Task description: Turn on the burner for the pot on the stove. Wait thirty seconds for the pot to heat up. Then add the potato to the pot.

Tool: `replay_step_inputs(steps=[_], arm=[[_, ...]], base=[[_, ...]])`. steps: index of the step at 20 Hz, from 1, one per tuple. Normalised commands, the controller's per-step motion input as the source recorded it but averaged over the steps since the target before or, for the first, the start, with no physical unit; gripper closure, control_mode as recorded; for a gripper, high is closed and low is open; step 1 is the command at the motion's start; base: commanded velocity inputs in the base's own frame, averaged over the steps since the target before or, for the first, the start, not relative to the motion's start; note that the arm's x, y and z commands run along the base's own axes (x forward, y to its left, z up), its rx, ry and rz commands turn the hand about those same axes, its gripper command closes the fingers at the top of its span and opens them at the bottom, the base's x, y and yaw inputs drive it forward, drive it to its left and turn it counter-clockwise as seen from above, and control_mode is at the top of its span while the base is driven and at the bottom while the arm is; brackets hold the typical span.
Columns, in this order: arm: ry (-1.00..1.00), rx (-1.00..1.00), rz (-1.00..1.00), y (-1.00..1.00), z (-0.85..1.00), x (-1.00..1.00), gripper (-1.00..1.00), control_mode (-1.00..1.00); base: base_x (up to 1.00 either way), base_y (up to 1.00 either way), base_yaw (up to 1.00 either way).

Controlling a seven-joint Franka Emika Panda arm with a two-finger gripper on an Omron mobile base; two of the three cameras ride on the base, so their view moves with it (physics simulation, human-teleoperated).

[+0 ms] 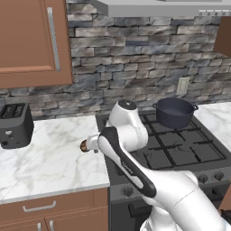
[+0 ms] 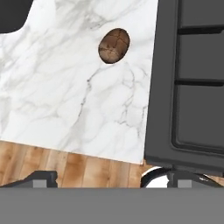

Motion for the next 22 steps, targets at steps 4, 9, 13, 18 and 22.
replay_step_inputs(steps=[4, 9, 13, 18, 22], arm=[[0.00, 0.00, 0.00, 0.07, -0.07, 0.40, -1.00, -1.00], [0.01, -0.03, 0.00, 0.10, -0.10, 0.42, -1.00, -1.00], [0.00, -0.05, 0.00, 0.12, -0.22, 0.39, -1.00, -1.00], [0.00, -0.06, 0.00, 0.15, -0.29, 0.36, -1.00, -1.00], [0.00, -0.05, 0.00, 0.16, -0.25, 0.33, -1.00, -1.00]], base=[[0.00, 0.00, 0.00], [0.00, 0.00, 0.00], [0.00, 0.00, 0.00], [0.00, 0.00, 0.00], [0.00, 0.00, 0.00]])
